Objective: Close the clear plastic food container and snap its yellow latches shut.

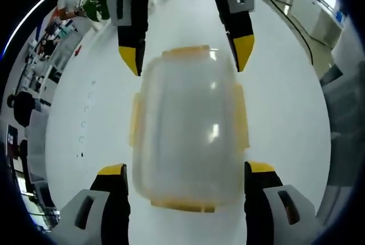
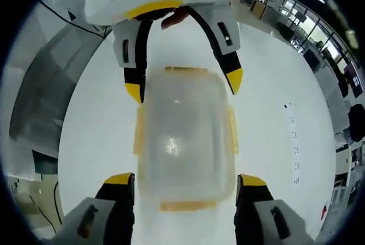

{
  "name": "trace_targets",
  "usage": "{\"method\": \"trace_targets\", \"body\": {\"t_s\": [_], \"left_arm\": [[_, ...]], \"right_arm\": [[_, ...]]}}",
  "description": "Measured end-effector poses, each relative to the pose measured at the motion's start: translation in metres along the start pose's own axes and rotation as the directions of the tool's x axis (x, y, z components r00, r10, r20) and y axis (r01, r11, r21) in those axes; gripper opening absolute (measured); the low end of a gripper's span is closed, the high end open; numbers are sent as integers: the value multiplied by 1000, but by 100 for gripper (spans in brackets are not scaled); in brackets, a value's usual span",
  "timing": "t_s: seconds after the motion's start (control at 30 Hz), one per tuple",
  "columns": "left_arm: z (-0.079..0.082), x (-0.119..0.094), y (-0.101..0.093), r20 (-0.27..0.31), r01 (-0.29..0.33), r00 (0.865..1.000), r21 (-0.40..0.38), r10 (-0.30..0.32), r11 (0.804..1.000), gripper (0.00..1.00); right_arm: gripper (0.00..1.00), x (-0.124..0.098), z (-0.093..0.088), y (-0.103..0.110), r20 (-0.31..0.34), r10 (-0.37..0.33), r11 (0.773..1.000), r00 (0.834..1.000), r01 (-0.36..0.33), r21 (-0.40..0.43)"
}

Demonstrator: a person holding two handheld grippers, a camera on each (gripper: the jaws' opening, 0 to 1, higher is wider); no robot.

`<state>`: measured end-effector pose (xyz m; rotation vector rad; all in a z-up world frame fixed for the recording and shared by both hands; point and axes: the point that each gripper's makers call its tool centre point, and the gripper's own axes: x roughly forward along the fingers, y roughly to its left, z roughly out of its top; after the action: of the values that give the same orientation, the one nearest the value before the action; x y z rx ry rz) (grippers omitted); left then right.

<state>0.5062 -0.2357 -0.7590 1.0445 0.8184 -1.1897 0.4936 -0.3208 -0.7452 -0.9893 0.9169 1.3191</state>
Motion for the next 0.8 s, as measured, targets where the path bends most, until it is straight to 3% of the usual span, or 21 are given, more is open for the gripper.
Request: {"method": "trace_targets", "body": {"t_s": [0.37,0.8], "left_arm": [[-6,4,-3,-31,3,1000,18,-2,1000,80],[-16,0,-6,-23,4,1000,21,-3,1000,80]], "right_arm": [[70,4,1,2,12,-2,1000,1000,2,17],[70,7,11,7,23,-2,1000,1000,2,23]]}}
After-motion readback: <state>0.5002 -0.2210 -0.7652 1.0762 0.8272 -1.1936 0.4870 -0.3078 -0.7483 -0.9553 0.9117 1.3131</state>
